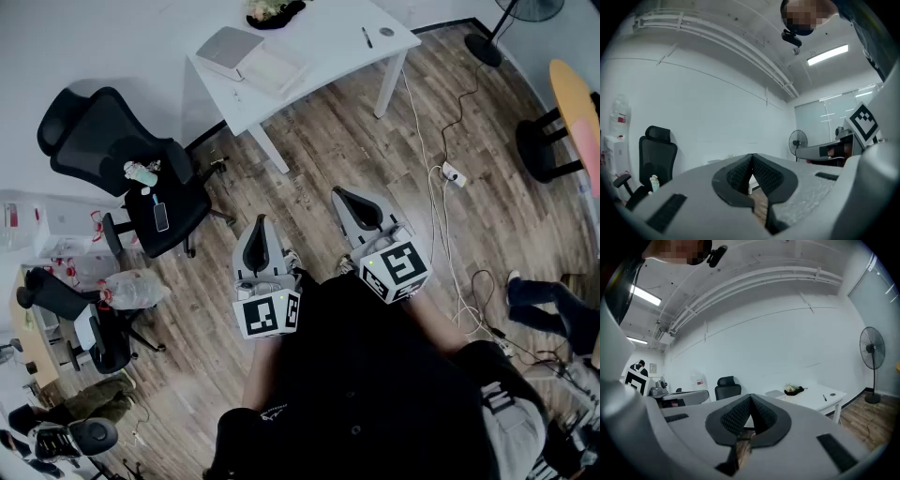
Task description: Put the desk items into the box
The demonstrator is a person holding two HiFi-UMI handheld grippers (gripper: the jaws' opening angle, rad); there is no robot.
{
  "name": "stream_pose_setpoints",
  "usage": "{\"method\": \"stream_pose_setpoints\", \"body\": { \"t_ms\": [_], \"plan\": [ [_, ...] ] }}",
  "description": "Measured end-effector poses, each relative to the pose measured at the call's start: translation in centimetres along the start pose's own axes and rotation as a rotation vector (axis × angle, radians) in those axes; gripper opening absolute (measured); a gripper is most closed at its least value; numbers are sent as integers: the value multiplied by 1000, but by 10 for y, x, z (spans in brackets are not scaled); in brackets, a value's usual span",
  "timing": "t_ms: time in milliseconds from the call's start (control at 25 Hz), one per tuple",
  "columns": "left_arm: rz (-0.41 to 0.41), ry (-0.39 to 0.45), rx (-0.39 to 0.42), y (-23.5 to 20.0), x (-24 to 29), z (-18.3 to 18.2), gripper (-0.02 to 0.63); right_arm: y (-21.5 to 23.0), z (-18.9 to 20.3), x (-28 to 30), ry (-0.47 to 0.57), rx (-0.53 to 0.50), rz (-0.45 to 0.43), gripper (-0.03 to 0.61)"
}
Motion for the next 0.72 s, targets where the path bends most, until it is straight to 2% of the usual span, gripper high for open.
{"method": "stream_pose_setpoints", "body": {
  "t_ms": [520,720],
  "plan": [
    [63,-17,35,24,24,10,8,30,5,-7,18,17,39,-2],
    [11,-9,27,25,29,12,8,40,5,-10,17,2,35,-2]
  ]
}}
Point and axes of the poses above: the fingertips, and each gripper's own axes: x forward along the fingers, y to its right, z out of its underside, the point moved 8 cm from there along -x, backward along the fingers, and after that the axes turned 10 degrees about z, right-handed, at the moved point
